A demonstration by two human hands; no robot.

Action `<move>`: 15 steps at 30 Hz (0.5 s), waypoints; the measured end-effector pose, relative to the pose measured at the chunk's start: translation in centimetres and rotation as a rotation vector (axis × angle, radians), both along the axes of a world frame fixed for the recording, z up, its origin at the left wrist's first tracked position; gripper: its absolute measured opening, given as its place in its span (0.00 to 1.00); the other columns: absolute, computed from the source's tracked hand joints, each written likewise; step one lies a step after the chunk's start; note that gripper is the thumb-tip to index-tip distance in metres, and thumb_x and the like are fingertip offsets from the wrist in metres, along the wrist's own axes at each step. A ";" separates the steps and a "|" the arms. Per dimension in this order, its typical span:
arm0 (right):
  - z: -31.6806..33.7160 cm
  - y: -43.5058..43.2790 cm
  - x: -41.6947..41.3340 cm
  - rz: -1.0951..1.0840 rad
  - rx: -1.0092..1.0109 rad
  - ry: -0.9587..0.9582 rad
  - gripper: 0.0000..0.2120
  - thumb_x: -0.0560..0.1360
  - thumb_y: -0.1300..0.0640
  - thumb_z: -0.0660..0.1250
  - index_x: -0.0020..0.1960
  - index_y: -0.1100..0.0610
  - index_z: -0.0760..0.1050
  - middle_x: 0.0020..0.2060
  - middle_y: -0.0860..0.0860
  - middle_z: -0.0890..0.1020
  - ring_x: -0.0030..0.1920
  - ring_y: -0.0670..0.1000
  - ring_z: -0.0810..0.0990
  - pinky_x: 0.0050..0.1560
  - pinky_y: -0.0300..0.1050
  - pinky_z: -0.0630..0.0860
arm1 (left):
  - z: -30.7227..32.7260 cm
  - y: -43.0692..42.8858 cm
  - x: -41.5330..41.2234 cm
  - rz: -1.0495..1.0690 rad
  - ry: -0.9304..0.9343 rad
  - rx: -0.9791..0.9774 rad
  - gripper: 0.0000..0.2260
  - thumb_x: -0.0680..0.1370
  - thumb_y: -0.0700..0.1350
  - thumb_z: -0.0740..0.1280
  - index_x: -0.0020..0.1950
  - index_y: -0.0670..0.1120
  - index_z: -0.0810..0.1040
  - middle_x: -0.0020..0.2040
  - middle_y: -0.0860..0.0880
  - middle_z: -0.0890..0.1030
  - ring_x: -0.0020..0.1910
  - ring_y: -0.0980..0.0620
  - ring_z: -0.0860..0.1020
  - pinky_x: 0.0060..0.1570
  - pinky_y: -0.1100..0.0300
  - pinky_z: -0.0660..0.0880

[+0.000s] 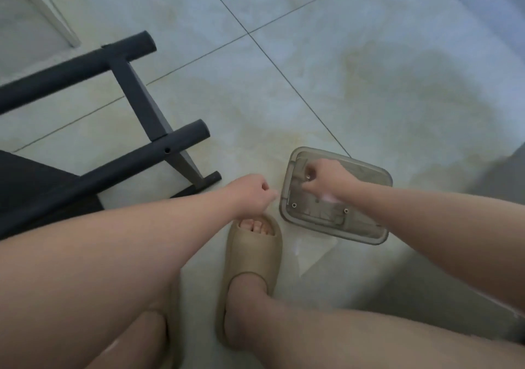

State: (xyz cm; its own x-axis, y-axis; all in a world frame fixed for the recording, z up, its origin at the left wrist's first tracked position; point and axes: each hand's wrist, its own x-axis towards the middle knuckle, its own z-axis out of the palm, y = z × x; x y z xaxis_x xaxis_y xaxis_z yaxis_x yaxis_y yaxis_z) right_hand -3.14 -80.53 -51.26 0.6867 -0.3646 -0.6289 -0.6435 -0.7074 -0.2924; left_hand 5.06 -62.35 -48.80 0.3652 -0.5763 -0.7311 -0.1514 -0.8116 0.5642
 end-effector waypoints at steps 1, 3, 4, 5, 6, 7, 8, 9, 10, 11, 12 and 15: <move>1.5 0.3 0.0 0.007 0.017 -0.024 0.03 0.74 0.57 0.67 0.44 0.55 0.75 0.44 0.57 0.82 0.44 0.60 0.80 0.40 0.47 0.75 | 1.2 0.5 0.2 -0.073 -0.034 0.030 0.15 0.83 0.51 0.61 0.53 0.41 0.79 0.51 0.43 0.83 0.54 0.40 0.81 0.54 0.51 0.76; 4.7 1.2 0.2 0.022 0.025 -0.077 0.06 0.74 0.59 0.67 0.39 0.51 0.73 0.42 0.54 0.82 0.44 0.59 0.81 0.39 0.46 0.75 | 3.7 1.7 0.5 -0.180 -0.099 0.092 0.16 0.83 0.52 0.61 0.58 0.41 0.80 0.55 0.43 0.83 0.56 0.42 0.80 0.49 0.55 0.73; 6.2 1.7 0.3 0.019 0.019 -0.106 0.09 0.74 0.60 0.66 0.37 0.49 0.72 0.40 0.51 0.81 0.43 0.56 0.79 0.37 0.43 0.72 | 4.9 2.4 0.7 -0.219 -0.127 0.118 0.17 0.83 0.53 0.62 0.61 0.42 0.80 0.57 0.44 0.83 0.56 0.44 0.79 0.49 0.57 0.72; 7.8 2.2 0.4 0.003 0.018 -0.142 0.10 0.73 0.60 0.66 0.36 0.48 0.73 0.37 0.48 0.80 0.41 0.54 0.78 0.35 0.41 0.70 | 6.1 3.2 0.8 -0.253 -0.154 0.142 0.17 0.83 0.53 0.62 0.63 0.43 0.79 0.60 0.45 0.82 0.57 0.45 0.79 0.50 0.58 0.71; 9.4 2.8 0.5 -0.016 0.022 -0.184 0.10 0.73 0.61 0.66 0.36 0.48 0.75 0.35 0.46 0.79 0.40 0.52 0.78 0.34 0.39 0.69 | 7.3 4.0 1.0 -0.280 -0.177 0.162 0.17 0.83 0.54 0.62 0.65 0.44 0.78 0.62 0.46 0.81 0.59 0.45 0.78 0.51 0.58 0.71; 10.8 3.4 0.6 -0.032 0.027 -0.223 0.10 0.73 0.61 0.67 0.37 0.48 0.77 0.34 0.44 0.78 0.39 0.50 0.77 0.34 0.37 0.69 | 8.4 4.8 1.1 -0.295 -0.198 0.175 0.18 0.82 0.54 0.62 0.66 0.45 0.78 0.63 0.47 0.80 0.60 0.45 0.78 0.52 0.58 0.70; 12.2 3.9 0.6 -0.041 0.031 -0.256 0.09 0.74 0.61 0.67 0.39 0.49 0.80 0.33 0.42 0.79 0.38 0.48 0.78 0.35 0.36 0.69 | 9.4 5.6 1.4 -0.294 -0.216 0.178 0.18 0.82 0.54 0.62 0.66 0.45 0.78 0.63 0.47 0.79 0.60 0.45 0.78 0.53 0.57 0.71; 13.6 4.5 0.7 -0.045 0.037 -0.284 0.09 0.74 0.61 0.66 0.41 0.50 0.82 0.32 0.42 0.79 0.38 0.47 0.78 0.36 0.36 0.70 | 10.5 6.5 1.6 -0.279 -0.235 0.173 0.16 0.82 0.54 0.63 0.63 0.46 0.79 0.62 0.47 0.80 0.59 0.45 0.78 0.53 0.57 0.71; 14.9 5.2 0.8 -0.050 0.044 -0.311 0.09 0.74 0.62 0.66 0.41 0.51 0.83 0.32 0.42 0.80 0.37 0.47 0.79 0.37 0.38 0.71 | 11.5 7.3 1.9 -0.257 -0.255 0.161 0.14 0.81 0.54 0.63 0.58 0.46 0.80 0.58 0.47 0.81 0.55 0.46 0.79 0.50 0.57 0.71; 16.2 5.8 0.9 -0.061 0.056 -0.336 0.10 0.75 0.63 0.66 0.41 0.52 0.82 0.31 0.43 0.81 0.36 0.47 0.80 0.36 0.39 0.72 | 12.5 8.3 2.2 -0.230 -0.276 0.144 0.13 0.81 0.54 0.63 0.53 0.46 0.80 0.54 0.47 0.83 0.50 0.46 0.79 0.46 0.58 0.71; 17.2 6.5 1.0 -0.079 0.076 -0.359 0.09 0.75 0.64 0.65 0.40 0.53 0.81 0.30 0.44 0.81 0.33 0.46 0.80 0.34 0.39 0.72 | 13.5 9.2 2.4 -0.193 -0.291 0.127 0.13 0.80 0.53 0.63 0.49 0.44 0.80 0.50 0.46 0.84 0.46 0.47 0.79 0.42 0.57 0.72; 20.0 8.8 1.1 -0.133 0.135 -0.422 0.07 0.75 0.65 0.66 0.41 0.55 0.77 0.30 0.49 0.83 0.28 0.46 0.79 0.30 0.40 0.72 | 16.0 11.7 3.1 -0.020 -0.297 0.050 0.14 0.79 0.50 0.64 0.46 0.41 0.82 0.46 0.45 0.85 0.43 0.45 0.82 0.48 0.53 0.78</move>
